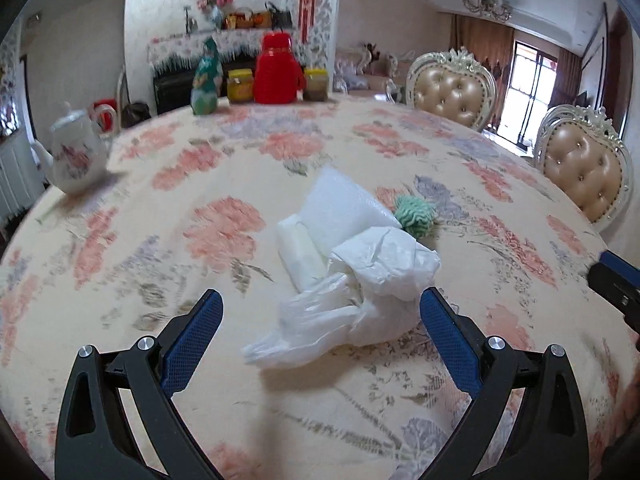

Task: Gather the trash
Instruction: 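Grasp the white tissue with the left tool while the right tool grasps the green striped cloth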

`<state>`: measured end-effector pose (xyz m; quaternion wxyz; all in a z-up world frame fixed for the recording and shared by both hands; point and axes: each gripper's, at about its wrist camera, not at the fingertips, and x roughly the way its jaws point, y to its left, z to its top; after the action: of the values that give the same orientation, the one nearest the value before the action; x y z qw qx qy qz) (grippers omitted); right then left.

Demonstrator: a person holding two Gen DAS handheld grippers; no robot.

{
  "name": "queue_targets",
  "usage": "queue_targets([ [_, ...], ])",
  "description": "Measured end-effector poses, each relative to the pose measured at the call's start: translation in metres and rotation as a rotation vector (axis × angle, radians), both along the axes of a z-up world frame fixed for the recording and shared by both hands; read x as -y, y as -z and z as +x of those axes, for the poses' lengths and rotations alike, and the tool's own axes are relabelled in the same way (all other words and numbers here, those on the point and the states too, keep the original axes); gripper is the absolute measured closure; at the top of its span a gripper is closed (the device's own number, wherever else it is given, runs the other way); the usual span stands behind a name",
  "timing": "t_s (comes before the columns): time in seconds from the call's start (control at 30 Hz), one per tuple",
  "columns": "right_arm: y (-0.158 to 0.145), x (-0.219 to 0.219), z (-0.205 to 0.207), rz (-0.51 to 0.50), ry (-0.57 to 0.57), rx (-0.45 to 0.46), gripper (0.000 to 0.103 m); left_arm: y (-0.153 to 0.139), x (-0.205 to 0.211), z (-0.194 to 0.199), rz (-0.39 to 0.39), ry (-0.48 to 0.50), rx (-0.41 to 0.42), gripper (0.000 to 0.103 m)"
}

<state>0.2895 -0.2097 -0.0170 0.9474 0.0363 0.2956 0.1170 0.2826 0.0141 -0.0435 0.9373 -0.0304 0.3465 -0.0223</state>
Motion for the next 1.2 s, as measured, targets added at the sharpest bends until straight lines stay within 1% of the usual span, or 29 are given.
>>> queue_targets([
  [0.23,0.018,-0.005,0.051,0.008,-0.011,-0.067,0.030,0.022,0.017,0.029,-0.005,0.054,-0.081,0.010],
  [0.3,0.023,-0.006,0.065,0.012,-0.010,-0.083,0.030,0.023,0.017,0.033,-0.055,0.086,-0.092,0.024],
  [0.37,0.028,-0.011,0.081,0.010,-0.014,-0.101,0.030,0.025,0.019,0.034,-0.067,0.114,-0.100,0.053],
  [0.4,0.029,-0.014,0.087,0.008,-0.017,-0.107,0.030,0.025,0.020,0.032,-0.059,0.127,-0.098,0.055],
  [0.43,0.032,-0.019,0.094,0.008,-0.025,-0.116,0.030,0.022,0.022,0.026,-0.044,0.135,-0.076,0.064],
  [0.47,0.034,-0.023,0.100,0.007,-0.031,-0.124,0.030,0.019,0.023,0.021,-0.025,0.141,-0.063,0.068],
  [0.57,0.037,-0.036,0.116,0.010,-0.047,-0.142,0.030,0.009,0.019,0.004,-0.003,0.133,-0.028,0.071],
  [0.63,0.039,-0.047,0.124,0.017,-0.059,-0.152,0.030,0.002,0.011,-0.010,0.006,0.110,0.002,0.071],
  [0.8,0.046,-0.079,0.145,0.013,-0.079,-0.177,0.030,-0.008,-0.015,-0.029,0.013,-0.002,0.107,0.071],
  [0.87,0.048,-0.087,0.152,0.006,-0.071,-0.189,0.030,-0.009,-0.025,-0.031,0.014,-0.050,0.155,0.071],
  [0.93,0.049,-0.093,0.158,0.005,-0.046,-0.196,0.030,-0.012,-0.033,-0.033,0.026,-0.069,0.189,0.071],
  [1.0,0.051,-0.098,0.163,0.002,-0.034,-0.208,0.030,-0.013,-0.041,-0.033,0.020,-0.081,0.198,0.071],
  [1.03,0.053,-0.102,0.166,-0.006,-0.032,-0.224,0.031,-0.012,-0.045,-0.030,0.005,-0.084,0.186,0.071],
  [1.13,0.057,-0.110,0.170,-0.059,-0.008,-0.251,0.044,-0.011,-0.051,-0.026,-0.022,-0.092,0.170,0.070],
  [1.2,0.059,-0.111,0.172,-0.066,-0.004,-0.266,0.046,-0.010,-0.051,-0.025,-0.026,-0.090,0.162,0.070],
])
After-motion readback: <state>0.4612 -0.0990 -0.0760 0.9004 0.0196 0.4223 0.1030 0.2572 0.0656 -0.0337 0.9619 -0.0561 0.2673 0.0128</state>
